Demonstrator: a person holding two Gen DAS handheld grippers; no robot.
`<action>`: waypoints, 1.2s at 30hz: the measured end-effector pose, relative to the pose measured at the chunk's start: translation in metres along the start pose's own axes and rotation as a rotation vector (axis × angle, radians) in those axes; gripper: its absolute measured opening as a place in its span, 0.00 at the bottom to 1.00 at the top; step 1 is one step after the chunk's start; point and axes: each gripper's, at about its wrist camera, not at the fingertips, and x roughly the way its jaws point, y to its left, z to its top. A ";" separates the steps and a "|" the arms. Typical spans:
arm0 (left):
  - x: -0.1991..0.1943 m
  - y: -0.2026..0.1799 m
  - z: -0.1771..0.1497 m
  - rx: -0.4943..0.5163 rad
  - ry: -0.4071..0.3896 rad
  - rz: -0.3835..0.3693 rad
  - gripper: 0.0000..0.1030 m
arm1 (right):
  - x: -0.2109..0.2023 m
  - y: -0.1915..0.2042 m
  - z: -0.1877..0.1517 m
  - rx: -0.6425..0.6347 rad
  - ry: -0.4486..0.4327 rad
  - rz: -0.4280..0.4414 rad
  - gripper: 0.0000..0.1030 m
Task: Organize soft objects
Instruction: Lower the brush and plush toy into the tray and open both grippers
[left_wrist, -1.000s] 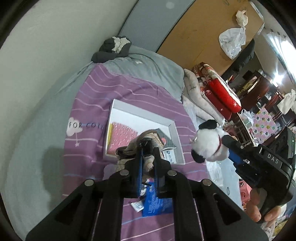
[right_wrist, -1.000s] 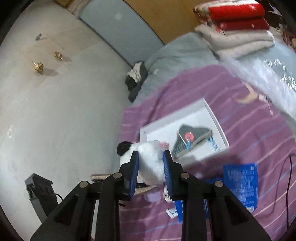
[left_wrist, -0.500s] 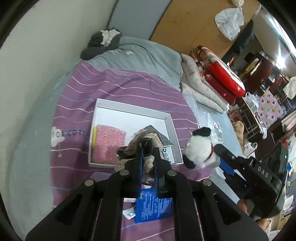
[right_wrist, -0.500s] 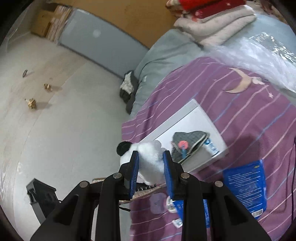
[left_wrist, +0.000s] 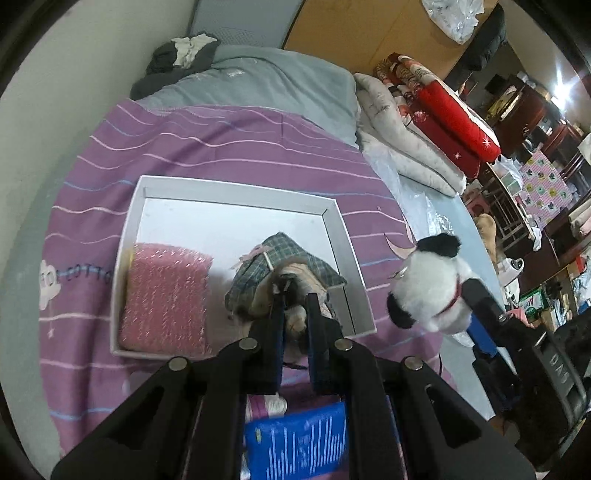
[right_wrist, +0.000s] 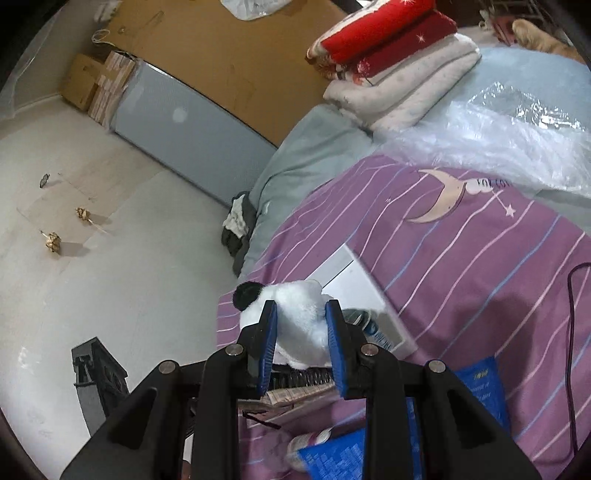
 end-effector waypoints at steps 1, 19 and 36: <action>0.003 0.001 0.001 -0.002 0.003 -0.001 0.11 | 0.004 -0.003 -0.001 -0.008 -0.004 -0.003 0.24; 0.019 0.021 -0.010 -0.043 0.032 0.157 0.38 | 0.080 -0.032 -0.029 -0.128 0.125 -0.153 0.24; -0.057 0.025 -0.010 -0.063 -0.104 0.305 0.59 | 0.122 -0.011 -0.044 -0.375 0.289 -0.381 0.24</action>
